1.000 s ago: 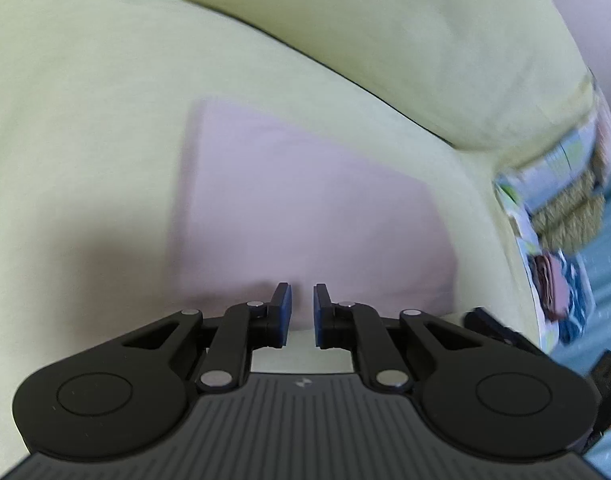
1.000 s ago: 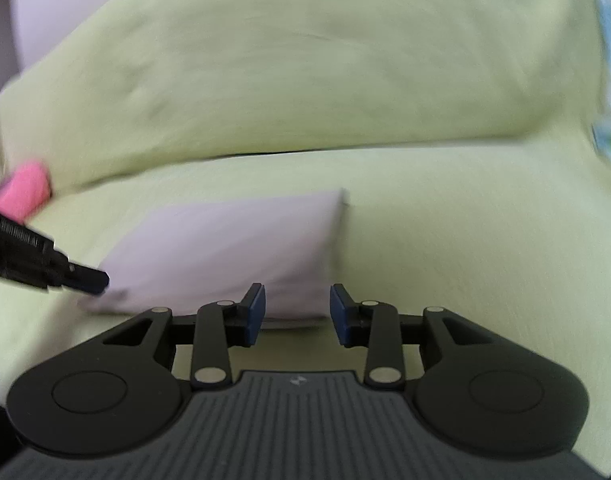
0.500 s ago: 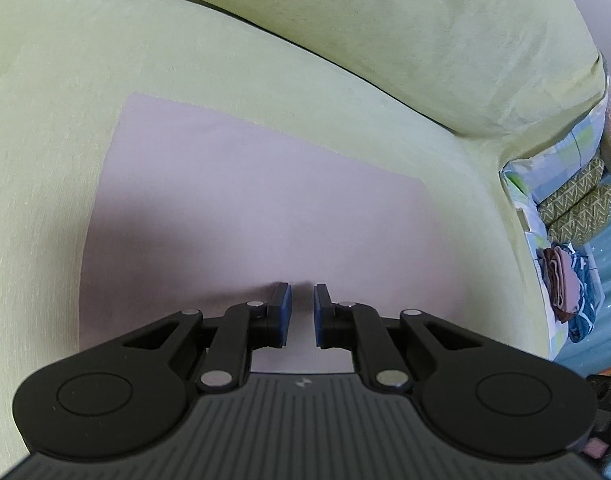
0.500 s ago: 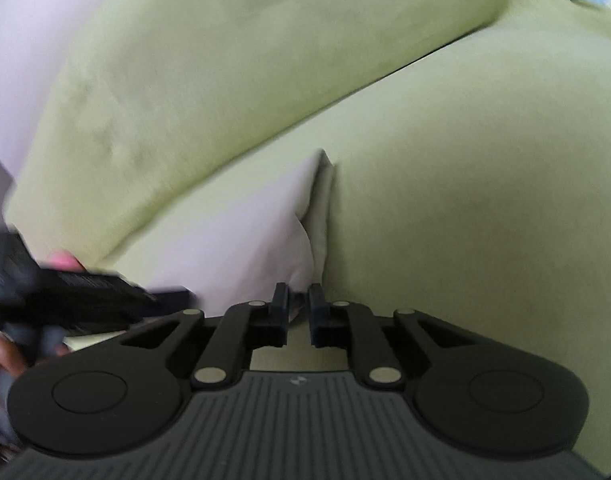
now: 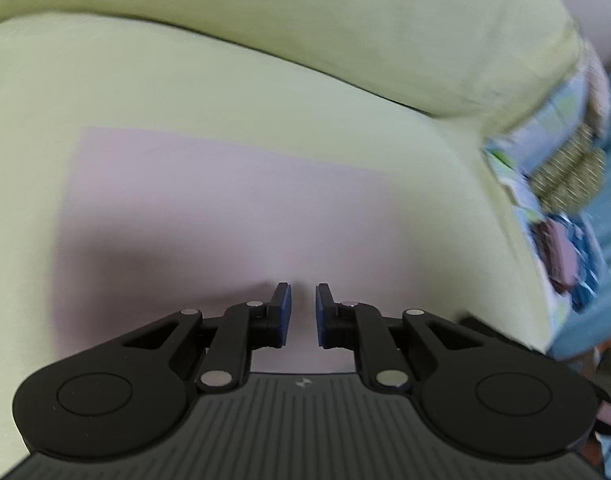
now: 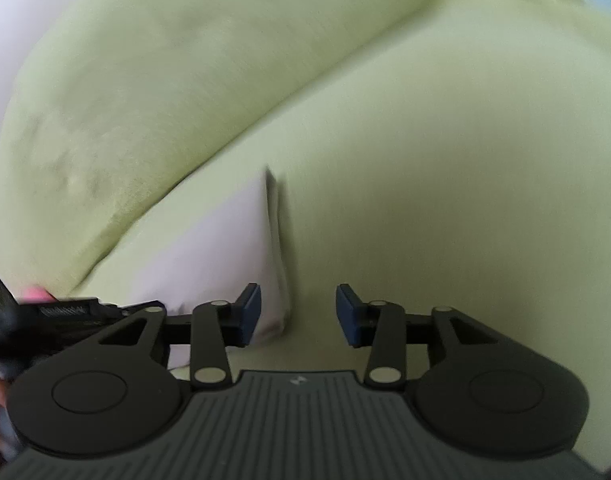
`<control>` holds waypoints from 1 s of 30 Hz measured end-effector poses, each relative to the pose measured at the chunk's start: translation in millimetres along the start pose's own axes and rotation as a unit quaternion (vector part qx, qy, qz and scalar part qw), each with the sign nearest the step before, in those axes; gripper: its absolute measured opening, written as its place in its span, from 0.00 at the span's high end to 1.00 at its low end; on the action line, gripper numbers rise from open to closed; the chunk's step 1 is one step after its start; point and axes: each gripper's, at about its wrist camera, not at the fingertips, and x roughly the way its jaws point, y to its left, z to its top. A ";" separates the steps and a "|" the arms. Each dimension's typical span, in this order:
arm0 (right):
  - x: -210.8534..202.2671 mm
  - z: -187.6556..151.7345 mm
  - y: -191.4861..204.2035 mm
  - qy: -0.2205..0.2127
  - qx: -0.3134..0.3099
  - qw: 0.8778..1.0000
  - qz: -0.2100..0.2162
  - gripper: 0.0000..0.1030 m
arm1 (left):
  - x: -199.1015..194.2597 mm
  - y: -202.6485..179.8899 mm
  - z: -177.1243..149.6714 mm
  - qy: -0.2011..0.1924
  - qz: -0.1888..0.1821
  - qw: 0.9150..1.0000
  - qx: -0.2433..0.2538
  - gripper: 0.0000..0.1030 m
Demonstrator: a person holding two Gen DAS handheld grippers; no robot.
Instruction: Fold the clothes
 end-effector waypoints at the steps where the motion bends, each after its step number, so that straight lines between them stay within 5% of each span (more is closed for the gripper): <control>1: 3.9 5.5 1.9 0.003 -0.018 1.000 0.015 0.97 | 4.6 -9.4 -3.1 0.006 -0.007 1.000 0.015 0.86; 8: 54.7 36.7 12.1 0.031 -0.111 0.991 0.065 0.99 | 37.8 -20.9 -23.8 0.013 -0.013 1.000 0.025 0.85; 12: 99.7 50.5 5.1 0.066 -0.130 0.989 0.031 1.00 | 35.1 -14.3 -24.9 0.010 -0.022 1.000 0.010 0.85; 19: 95.5 83.4 8.2 0.025 -0.105 0.993 0.051 0.96 | 34.7 -14.4 -30.8 0.003 -0.024 1.000 0.019 0.85; 24: 139.5 83.7 6.5 0.059 -0.134 0.989 0.021 1.00 | 35.7 -10.8 -29.6 0.002 -0.032 0.999 0.015 0.85; 27: 145.2 93.0 3.9 0.033 -0.141 0.989 -0.029 1.00 | 23.7 -11.4 -26.5 -0.010 -0.030 0.999 0.013 0.85; 30: 126.7 105.2 3.1 0.010 -0.138 0.990 -0.028 0.97 | -9.5 0.1 -27.7 -0.046 -0.003 0.999 0.022 0.84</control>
